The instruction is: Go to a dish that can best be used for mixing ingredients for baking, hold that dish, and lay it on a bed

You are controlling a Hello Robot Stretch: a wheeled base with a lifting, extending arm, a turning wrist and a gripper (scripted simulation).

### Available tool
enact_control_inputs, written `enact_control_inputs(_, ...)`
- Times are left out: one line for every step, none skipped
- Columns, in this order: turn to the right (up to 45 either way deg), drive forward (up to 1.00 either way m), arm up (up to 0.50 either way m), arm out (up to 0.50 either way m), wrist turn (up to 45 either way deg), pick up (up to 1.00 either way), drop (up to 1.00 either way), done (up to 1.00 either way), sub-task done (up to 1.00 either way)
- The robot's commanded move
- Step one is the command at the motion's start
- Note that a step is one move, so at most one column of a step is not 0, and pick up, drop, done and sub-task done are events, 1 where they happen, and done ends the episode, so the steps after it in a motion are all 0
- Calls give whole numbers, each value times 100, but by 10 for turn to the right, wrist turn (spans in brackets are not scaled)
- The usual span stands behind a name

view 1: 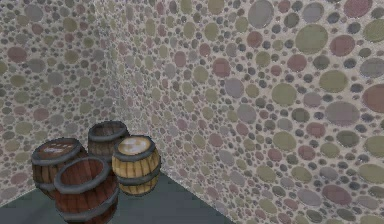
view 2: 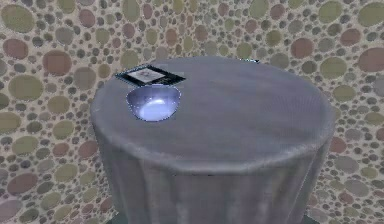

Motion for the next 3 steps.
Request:
enact_control_inputs(0, 0, 38, 0, 0, 0, 0, 0, 0)
enact_control_inputs(0, 0, 0, 26, 0, 0, 0, 0, 0)
enact_control_inputs(0, 0, 0, 0, 450, 0, 0, 0, 0)
